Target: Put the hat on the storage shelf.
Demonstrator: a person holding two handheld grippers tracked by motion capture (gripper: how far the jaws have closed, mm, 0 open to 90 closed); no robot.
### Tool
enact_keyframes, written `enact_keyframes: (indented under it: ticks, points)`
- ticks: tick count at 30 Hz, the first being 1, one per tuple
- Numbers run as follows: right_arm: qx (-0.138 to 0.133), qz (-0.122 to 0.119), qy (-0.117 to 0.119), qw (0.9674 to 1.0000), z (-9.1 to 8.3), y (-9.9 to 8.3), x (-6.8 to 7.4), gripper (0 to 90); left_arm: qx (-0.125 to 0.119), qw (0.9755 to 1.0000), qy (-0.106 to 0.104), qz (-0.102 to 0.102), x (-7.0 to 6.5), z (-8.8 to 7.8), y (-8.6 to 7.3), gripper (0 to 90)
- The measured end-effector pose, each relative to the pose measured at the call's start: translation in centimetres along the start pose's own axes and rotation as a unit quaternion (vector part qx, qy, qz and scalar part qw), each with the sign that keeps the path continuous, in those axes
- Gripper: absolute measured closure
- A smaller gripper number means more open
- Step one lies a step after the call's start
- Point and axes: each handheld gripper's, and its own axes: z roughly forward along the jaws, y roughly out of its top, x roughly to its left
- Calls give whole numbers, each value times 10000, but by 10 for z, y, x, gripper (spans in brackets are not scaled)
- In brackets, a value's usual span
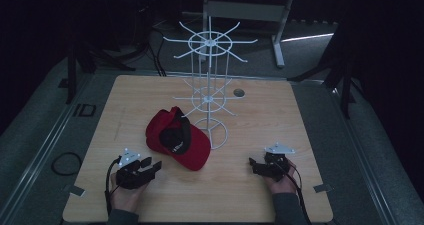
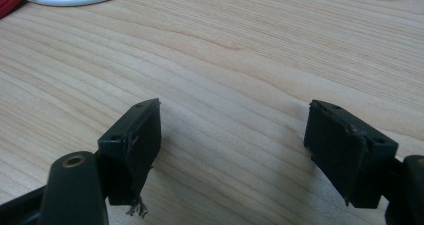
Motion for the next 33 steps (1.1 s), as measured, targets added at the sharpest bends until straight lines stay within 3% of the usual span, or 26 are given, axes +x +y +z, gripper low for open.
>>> enact_keyframes:
  ticks: [5,6,9,13,17,19,24,28,30,33]
  points:
    - [-1,-4,6,10000,0,0,0,228,-70,9997,-223,72,-7,-2,0,557]
    - [0,-6,10,10000,0,0,0,228,-91,9993,-352,58,-10,-3,0,557]
    - [-5,-5,14,10000,0,0,0,228,-152,9986,-417,284,-22,-9,2,557]
    - [-5,-4,14,10000,0,0,0,228,-349,9951,-750,550,-41,-18,9,597]
    - [-2,-15,17,10000,0,0,0,227,-296,9914,-956,845,-61,-16,17,646]
    - [-4,-20,18,10000,0,0,0,227,-251,9892,-1044,1002,-70,-12,21,655]
    - [-4,-22,22,10000,0,0,0,227,-65,9839,-1355,1165,-91,6,23,668]
    - [1,-25,25,10000,0,0,0,227,164,9764,-1664,1366,-108,24,20,700]
    - [-1,-28,27,10000,0,0,0,227,304,9736,-1682,1516,-113,36,16,717]
    - [0,-28,29,10000,0,0,0,227,530,9723,-1659,1558,-118,53,12,756]
